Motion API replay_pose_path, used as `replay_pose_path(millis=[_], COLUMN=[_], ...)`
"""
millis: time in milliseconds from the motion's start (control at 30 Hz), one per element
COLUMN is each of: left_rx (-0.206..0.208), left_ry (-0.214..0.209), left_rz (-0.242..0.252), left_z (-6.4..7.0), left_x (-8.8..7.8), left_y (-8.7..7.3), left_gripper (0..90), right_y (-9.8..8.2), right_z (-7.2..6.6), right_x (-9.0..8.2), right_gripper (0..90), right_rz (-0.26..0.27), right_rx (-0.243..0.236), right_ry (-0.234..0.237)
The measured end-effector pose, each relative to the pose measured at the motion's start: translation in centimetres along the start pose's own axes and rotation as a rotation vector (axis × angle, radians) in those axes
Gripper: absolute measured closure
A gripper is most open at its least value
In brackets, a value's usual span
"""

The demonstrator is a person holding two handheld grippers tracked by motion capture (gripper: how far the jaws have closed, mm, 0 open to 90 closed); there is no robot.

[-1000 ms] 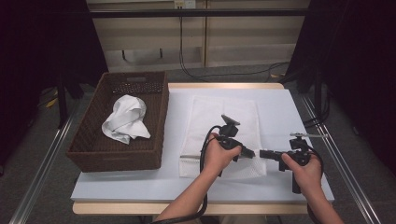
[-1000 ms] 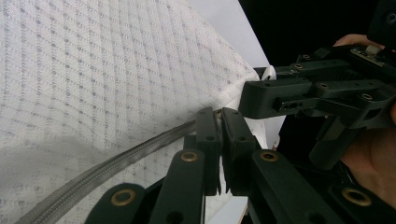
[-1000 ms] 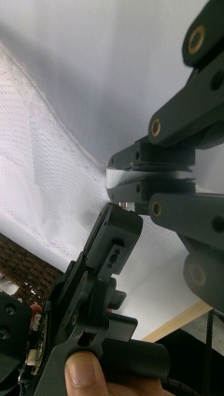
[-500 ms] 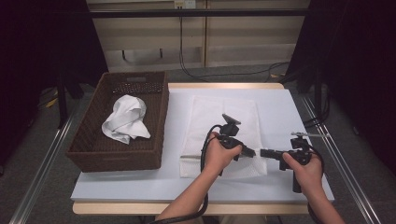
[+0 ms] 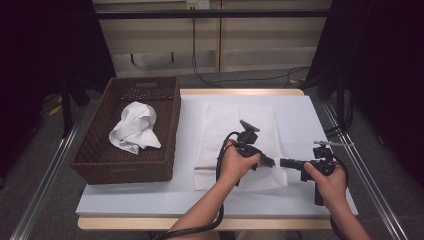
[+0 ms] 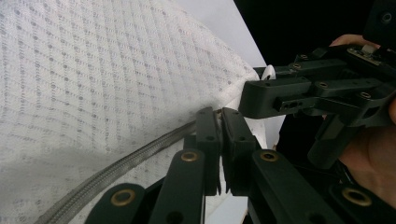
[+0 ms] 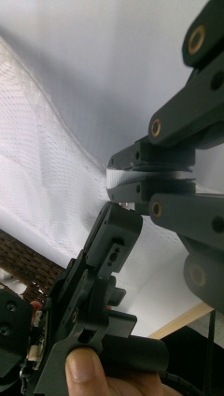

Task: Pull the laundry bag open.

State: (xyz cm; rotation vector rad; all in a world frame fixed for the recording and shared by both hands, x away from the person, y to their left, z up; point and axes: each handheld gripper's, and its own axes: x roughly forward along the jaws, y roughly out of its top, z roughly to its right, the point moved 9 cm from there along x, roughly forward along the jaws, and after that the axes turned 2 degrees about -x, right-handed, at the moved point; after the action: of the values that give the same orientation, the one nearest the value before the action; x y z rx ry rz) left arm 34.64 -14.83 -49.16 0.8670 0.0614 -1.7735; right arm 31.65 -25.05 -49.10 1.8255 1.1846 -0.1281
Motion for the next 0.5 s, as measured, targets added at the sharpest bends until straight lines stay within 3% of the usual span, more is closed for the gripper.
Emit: replay_pose_path(millis=[167, 367, 400, 467, 500], left_rx=[-0.029, -0.032, -0.031, -0.028, -0.035], left_ry=[-0.022, -0.026, -0.021, 0.038, 0.017], left_rz=[-0.001, -0.009, -0.011, 0.002, -0.004], left_z=[-0.20, -0.26, -0.29, -0.77, -0.97], left_x=[0.02, -0.21, -0.25, -0.42, -0.72], left_y=[-0.17, -0.36, -0.35, -0.25, -0.34], left_gripper=[86.8, 86.8, 86.8, 86.8, 86.8], right_y=[-0.26, -0.34, -0.35, -0.31, -0.19], right_z=[0.09, -0.03, -0.05, 0.03, 0.27], right_x=[0.08, 0.04, 0.06, 0.03, -0.14], right_gripper=[86.4, 86.7, 86.8, 87.0, 87.1], right_rz=[-0.016, -0.017, -0.018, -0.017, -0.013], right_rx=[0.016, 0.010, 0.010, 0.004, 0.001], right_ry=[0.005, 0.012, 0.013, 0.000, -0.015])
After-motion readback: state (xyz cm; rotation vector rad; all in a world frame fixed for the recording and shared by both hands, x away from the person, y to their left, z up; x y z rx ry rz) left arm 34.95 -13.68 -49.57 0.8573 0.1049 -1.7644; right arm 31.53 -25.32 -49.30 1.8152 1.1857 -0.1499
